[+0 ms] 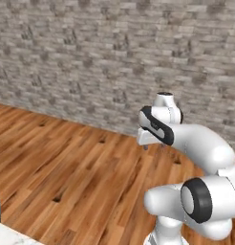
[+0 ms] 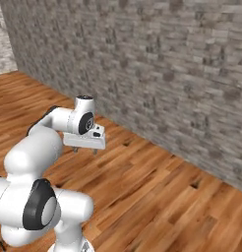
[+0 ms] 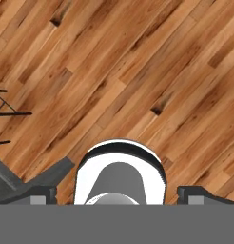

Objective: Four empty soda cans are scattered around the kitchen. Gather all the cans and cluster them next to the stove for recycling.

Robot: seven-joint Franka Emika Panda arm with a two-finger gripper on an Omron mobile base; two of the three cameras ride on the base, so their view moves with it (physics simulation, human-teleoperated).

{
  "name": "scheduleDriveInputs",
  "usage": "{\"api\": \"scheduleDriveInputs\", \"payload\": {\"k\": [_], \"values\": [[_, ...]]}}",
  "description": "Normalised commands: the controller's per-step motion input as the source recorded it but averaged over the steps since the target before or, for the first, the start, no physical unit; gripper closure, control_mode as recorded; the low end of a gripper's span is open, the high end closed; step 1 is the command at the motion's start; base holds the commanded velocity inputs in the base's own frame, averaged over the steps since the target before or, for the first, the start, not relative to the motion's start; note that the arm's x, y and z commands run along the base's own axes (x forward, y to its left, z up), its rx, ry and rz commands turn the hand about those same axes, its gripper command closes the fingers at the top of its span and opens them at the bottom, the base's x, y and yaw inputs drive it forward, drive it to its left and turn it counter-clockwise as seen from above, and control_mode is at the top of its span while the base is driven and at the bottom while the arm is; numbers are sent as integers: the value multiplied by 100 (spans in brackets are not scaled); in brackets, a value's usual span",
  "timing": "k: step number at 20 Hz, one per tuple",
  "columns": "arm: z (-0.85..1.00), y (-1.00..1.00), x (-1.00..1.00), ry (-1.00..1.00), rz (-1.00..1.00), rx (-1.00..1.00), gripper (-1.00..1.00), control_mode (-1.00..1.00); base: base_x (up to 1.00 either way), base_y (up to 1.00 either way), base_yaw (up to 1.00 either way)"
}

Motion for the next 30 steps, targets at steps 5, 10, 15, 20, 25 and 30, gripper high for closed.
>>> {"api": "scheduleDriveInputs", "payload": {"k": [5, 10, 15, 20, 25, 30], "values": [[0, 0, 0, 0, 0, 0, -100, 100, 70, 11, 31], [0, 0, 0, 0, 0, 0, -100, 100, 55, 22, 40], [0, 0, 0, 0, 0, 0, -100, 100, 51, 22, 43], [0, 0, 0, 0, 0, 0, -100, 100, 67, 2, 31], [0, 0, 0, 0, 0, 0, -100, 100, 73, 0, 22], [0, 0, 0, 0, 0, 0, -100, 100, 74, 0, 25]]}}
